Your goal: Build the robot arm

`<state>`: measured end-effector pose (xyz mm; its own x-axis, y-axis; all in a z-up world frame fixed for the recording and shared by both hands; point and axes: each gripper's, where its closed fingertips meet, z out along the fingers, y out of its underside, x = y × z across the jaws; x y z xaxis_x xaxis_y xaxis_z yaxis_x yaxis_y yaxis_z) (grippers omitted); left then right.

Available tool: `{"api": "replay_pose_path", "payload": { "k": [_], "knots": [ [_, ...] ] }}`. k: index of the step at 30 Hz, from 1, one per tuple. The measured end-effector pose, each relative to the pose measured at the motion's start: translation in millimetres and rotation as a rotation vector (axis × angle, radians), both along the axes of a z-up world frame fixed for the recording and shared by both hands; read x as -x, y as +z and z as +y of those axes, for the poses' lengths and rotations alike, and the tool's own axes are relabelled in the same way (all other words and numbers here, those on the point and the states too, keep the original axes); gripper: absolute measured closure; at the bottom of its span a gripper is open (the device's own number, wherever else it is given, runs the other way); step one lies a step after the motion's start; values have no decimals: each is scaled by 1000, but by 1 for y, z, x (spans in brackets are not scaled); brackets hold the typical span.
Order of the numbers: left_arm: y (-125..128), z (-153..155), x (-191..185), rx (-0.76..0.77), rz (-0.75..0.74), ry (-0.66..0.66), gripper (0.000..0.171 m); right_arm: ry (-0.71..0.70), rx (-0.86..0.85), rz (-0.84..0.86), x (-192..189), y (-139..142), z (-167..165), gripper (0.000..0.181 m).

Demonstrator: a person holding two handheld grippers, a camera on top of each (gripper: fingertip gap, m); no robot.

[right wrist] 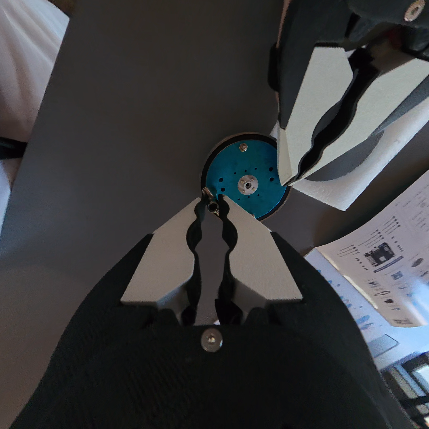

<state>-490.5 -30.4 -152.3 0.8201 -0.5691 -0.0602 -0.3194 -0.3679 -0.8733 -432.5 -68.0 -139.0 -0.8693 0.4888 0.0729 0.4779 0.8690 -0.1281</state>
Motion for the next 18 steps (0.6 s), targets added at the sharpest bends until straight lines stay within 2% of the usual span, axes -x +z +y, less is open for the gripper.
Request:
{"api": "replay_pose_path", "payload": {
  "k": [1, 6, 15, 18],
  "knots": [
    [0, 0, 0, 0, 0, 0, 171, -16, 12, -4, 0, 0, 0, 171],
    [0, 0, 0, 5, -5, 1, 171, -70, 20, 4, 1, -1, 2, 171],
    [0, 0, 0, 11, -12, 9, 171, -246, 25, 23, 0, -1, 4, 171],
    [0, 0, 0, 13, -15, 10, 171, -210, 16, 49, -1, -1, 4, 170]
  ]
}}
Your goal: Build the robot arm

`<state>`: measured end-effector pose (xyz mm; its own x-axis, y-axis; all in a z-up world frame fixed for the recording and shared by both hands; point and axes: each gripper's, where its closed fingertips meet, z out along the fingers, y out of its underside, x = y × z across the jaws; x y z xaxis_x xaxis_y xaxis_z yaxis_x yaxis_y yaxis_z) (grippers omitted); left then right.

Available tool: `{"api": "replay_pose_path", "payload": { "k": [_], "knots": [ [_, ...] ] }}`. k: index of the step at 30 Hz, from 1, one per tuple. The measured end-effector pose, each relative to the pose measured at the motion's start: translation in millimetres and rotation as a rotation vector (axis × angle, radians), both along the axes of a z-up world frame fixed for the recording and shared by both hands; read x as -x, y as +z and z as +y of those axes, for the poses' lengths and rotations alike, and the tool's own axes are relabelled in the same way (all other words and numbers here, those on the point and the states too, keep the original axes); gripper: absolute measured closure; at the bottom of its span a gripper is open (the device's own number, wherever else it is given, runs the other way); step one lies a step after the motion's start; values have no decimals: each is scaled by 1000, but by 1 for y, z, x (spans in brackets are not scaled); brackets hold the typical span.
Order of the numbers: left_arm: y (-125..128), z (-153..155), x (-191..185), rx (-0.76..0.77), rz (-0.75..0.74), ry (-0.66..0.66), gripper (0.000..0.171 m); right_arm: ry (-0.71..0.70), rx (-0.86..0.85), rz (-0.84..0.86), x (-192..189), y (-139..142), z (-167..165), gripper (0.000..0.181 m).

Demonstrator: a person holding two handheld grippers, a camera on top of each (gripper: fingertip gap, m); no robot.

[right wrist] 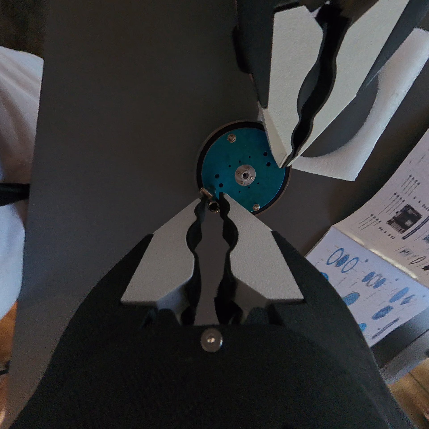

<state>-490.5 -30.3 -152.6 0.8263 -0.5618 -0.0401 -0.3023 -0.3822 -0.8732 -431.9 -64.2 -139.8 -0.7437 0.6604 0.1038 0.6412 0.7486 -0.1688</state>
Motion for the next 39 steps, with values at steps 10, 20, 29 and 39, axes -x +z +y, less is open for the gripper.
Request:
{"api": "replay_pose_path", "payload": {
  "k": [10, 20, 29, 39],
  "knots": [
    [0, 0, 0, -5, 6, 5, 171, 71, -50, -37, 0, -4, -2, 165],
    [0, 0, 0, -8, 8, 9, 171, 102, -17, -28, 0, -6, -6, 167],
    [0, 0, 0, -12, 16, 16, 171, 66, 17, -45, 0, -7, -6, 167],
    [0, 0, 0, -21, 31, 25, 171, -117, 87, -52, 2, -7, -5, 167]
  ]
}}
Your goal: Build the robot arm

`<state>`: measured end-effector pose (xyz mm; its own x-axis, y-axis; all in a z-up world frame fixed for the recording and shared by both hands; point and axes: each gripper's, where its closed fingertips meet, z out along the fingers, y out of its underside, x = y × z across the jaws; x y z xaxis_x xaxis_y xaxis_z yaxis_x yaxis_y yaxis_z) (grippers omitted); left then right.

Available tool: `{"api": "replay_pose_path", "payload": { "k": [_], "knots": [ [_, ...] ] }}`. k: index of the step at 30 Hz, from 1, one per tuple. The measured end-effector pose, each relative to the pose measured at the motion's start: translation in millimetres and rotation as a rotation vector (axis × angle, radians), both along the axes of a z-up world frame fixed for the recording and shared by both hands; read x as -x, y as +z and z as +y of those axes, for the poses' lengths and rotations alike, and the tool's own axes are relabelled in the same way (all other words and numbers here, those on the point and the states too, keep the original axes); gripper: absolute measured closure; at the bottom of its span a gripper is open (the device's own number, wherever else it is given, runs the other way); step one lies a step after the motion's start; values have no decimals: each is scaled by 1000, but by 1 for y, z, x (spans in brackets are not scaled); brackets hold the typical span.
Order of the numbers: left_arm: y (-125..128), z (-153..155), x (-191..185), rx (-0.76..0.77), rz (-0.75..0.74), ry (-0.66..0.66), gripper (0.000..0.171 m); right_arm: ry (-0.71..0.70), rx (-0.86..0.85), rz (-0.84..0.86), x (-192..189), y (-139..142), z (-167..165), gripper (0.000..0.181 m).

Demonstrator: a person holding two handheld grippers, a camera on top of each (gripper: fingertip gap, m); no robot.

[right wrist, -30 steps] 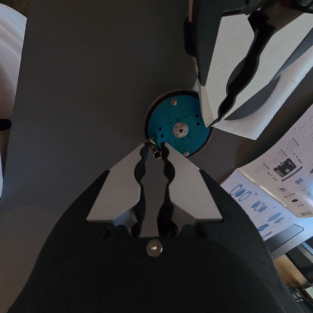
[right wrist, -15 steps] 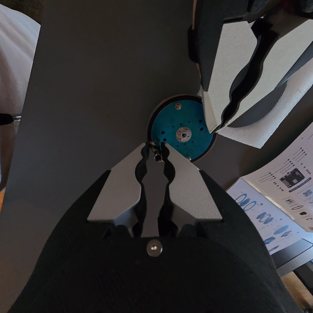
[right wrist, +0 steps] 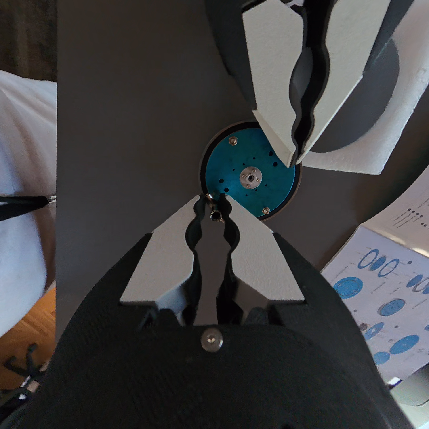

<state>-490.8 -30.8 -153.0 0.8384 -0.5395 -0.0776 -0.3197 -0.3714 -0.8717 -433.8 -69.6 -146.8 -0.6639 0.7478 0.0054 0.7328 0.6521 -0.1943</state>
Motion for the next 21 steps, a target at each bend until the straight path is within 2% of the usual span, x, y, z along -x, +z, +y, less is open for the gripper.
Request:
{"api": "replay_pose_path", "payload": {
  "k": [7, 11, 13, 16, 21],
  "knots": [
    [0, 0, 0, -1, 1, 4, 171, -252, 73, -51, 0, 0, 0, 166],
    [0, 0, 0, -3, 4, 6, 171, -303, 96, -85, 0, 0, -1, 166],
    [0, 0, 0, -2, 3, 5, 171, -257, 66, -84, 1, 0, -1, 167],
    [0, 0, 0, -2, 2, 4, 171, -81, -14, -58, 0, -1, -1, 168],
    [0, 0, 0, -2, 3, 4, 171, 114, -114, -41, 0, 1, 1, 171]
  ]
}}
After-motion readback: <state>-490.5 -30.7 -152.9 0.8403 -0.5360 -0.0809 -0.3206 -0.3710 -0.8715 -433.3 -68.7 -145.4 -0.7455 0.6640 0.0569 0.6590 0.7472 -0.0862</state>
